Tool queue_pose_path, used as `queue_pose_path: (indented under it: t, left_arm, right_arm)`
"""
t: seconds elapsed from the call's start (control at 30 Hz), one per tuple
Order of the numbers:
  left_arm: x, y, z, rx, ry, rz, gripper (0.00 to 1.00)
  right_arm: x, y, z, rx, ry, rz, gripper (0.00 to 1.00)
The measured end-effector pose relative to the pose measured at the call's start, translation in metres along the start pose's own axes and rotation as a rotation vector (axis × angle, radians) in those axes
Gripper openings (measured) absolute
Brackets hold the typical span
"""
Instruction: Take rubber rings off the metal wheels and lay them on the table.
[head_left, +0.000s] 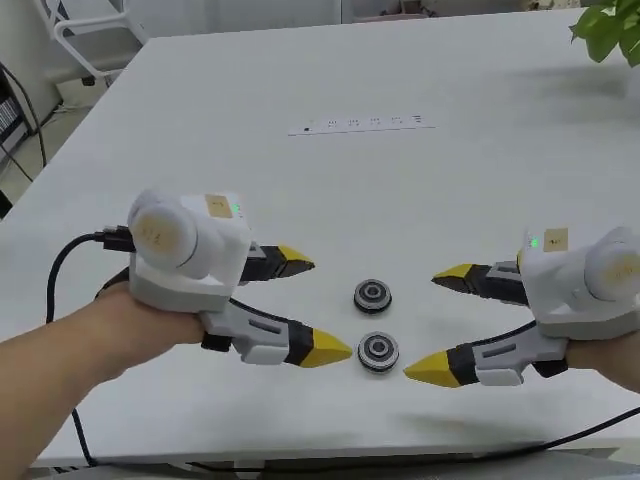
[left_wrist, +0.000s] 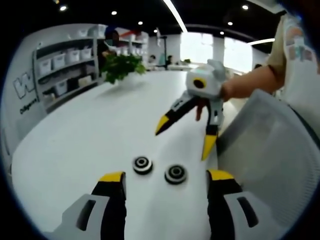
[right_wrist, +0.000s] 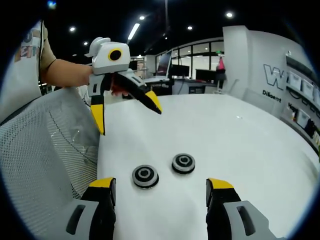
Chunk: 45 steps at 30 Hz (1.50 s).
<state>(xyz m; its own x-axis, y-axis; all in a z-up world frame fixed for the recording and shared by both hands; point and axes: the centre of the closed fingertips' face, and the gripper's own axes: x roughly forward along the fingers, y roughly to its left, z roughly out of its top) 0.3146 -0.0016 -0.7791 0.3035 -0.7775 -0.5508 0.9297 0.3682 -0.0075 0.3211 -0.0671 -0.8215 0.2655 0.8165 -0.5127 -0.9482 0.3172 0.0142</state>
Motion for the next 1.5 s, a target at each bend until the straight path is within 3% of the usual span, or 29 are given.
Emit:
queue_pose_path:
  t: [0.23, 0.77, 1.07, 1.5]
  left_arm:
    - [0.012, -0.003, -0.003, -0.031, -0.001, -0.027, 0.60]
    - [0.038, -0.015, -0.014, -0.023, 0.030, -0.110, 0.40]
    - [0.048, -0.013, -0.021, -0.034, 0.047, -0.114, 0.31]
    - [0.061, -0.023, -0.028, 0.007, 0.074, -0.125, 0.21]
  right_arm:
    - [0.007, 0.001, -0.002, -0.009, 0.003, 0.015, 0.68]
    - [0.022, 0.010, -0.006, -0.024, 0.012, 0.056, 0.56]
    - [0.024, 0.013, -0.009, -0.023, 0.020, 0.067, 0.55]
    - [0.025, 0.017, -0.017, -0.018, 0.035, 0.075, 0.55]
